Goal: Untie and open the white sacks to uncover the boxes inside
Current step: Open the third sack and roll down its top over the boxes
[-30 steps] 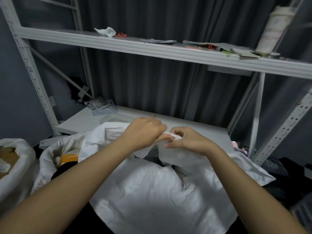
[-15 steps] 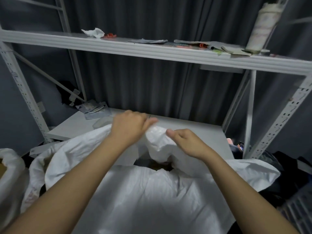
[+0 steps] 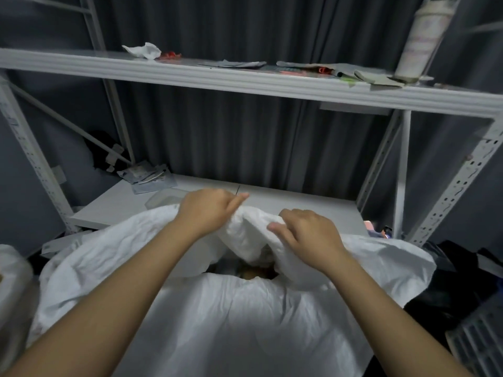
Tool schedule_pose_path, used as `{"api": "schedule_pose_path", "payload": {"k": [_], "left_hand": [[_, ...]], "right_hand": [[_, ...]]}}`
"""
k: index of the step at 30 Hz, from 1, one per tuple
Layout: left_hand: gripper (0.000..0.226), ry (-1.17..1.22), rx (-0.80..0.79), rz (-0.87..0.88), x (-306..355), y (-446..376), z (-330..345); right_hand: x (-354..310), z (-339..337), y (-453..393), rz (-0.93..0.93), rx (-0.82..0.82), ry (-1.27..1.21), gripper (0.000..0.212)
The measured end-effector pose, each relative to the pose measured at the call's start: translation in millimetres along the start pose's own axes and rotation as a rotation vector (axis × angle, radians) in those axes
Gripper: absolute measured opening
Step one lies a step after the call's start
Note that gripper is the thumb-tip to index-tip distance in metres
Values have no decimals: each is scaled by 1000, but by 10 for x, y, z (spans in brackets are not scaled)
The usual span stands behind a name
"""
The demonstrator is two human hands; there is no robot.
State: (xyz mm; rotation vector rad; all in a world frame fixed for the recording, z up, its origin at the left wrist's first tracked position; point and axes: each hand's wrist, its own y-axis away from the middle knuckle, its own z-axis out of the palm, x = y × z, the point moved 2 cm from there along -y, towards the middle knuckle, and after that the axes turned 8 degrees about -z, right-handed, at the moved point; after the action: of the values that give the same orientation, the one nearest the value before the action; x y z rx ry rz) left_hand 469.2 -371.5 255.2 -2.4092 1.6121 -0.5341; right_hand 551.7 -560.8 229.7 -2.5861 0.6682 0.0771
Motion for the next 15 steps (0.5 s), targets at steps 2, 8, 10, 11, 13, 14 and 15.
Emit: {"api": "schedule_pose_path", "payload": {"k": [2, 8, 10, 11, 13, 14, 15], "left_hand": [[56, -11, 101, 105, 2, -23, 8], [56, 53, -45, 129, 98, -76, 29], [60, 124, 30, -3, -20, -157, -12], [63, 92, 124, 59, -4, -169, -8], [70, 13, 217, 297, 165, -127, 73], [67, -28, 219, 417, 264, -93, 151], [61, -49, 230, 485, 305, -81, 196]], "right_hand": [[20, 60, 4, 58, 34, -122, 43], [175, 13, -21, 4, -32, -158, 45], [213, 10, -28, 6, 40, 13, 50], [226, 44, -33, 85, -14, -201, 51], [187, 74, -49, 269, -146, -864, 45], [171, 59, -43, 310, -145, -1057, 40], [184, 15, -55, 293, -125, -1066, 38]]}}
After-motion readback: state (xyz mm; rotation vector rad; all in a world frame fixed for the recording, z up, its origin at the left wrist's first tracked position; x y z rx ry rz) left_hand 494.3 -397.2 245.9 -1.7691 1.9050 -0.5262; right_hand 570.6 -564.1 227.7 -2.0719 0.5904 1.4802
